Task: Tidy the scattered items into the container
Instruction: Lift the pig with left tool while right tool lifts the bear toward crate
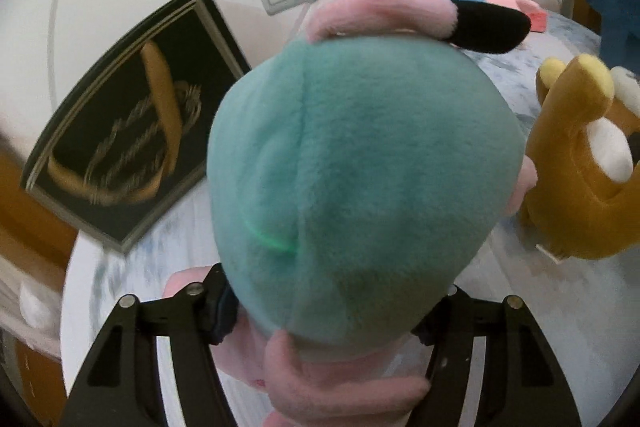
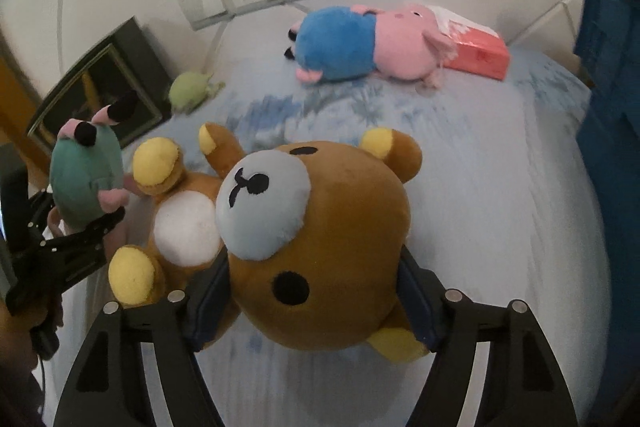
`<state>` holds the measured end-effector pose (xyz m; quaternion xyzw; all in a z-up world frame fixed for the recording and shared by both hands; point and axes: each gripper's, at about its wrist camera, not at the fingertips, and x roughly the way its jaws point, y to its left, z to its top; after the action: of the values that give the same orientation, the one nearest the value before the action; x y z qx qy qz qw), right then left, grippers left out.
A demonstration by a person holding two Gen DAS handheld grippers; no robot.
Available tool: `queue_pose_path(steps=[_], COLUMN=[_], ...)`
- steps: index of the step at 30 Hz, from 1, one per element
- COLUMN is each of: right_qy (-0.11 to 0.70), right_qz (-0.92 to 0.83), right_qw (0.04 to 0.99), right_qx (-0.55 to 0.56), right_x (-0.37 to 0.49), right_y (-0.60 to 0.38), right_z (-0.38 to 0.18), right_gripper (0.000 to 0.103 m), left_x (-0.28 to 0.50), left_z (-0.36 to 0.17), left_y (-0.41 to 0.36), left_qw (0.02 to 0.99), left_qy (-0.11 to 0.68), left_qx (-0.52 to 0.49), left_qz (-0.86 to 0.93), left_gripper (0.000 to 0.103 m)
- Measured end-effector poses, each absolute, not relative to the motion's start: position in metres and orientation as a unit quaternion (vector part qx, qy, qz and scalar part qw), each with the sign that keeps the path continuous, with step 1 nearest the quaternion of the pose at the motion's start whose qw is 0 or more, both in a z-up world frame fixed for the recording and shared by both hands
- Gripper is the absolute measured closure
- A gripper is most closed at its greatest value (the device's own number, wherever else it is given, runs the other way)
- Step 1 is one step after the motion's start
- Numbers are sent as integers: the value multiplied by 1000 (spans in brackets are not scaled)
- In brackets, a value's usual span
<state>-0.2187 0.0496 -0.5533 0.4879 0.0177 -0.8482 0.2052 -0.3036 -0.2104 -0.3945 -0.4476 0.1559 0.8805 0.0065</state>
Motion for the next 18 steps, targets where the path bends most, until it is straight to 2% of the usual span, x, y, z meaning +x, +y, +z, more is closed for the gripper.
queue_pose_path(steps=[9, 12, 18], right_qy=[58, 68, 72], right_qz=[-835, -831, -831], right_qw=[220, 228, 240], right_qx=[501, 503, 497], right_x=[-137, -110, -64], right_y=[72, 81, 103], right_z=[-513, -495, -450], right_gripper=[29, 29, 29], left_x=[-216, -168, -121], left_z=[-368, -352, -311], left_y=[-218, -222, -237], left_qw=[-11, -19, -33], left_qy=[81, 71, 75], left_qx=[-482, -481, -475], left_qz=[872, 874, 876], left_gripper=[39, 39, 39])
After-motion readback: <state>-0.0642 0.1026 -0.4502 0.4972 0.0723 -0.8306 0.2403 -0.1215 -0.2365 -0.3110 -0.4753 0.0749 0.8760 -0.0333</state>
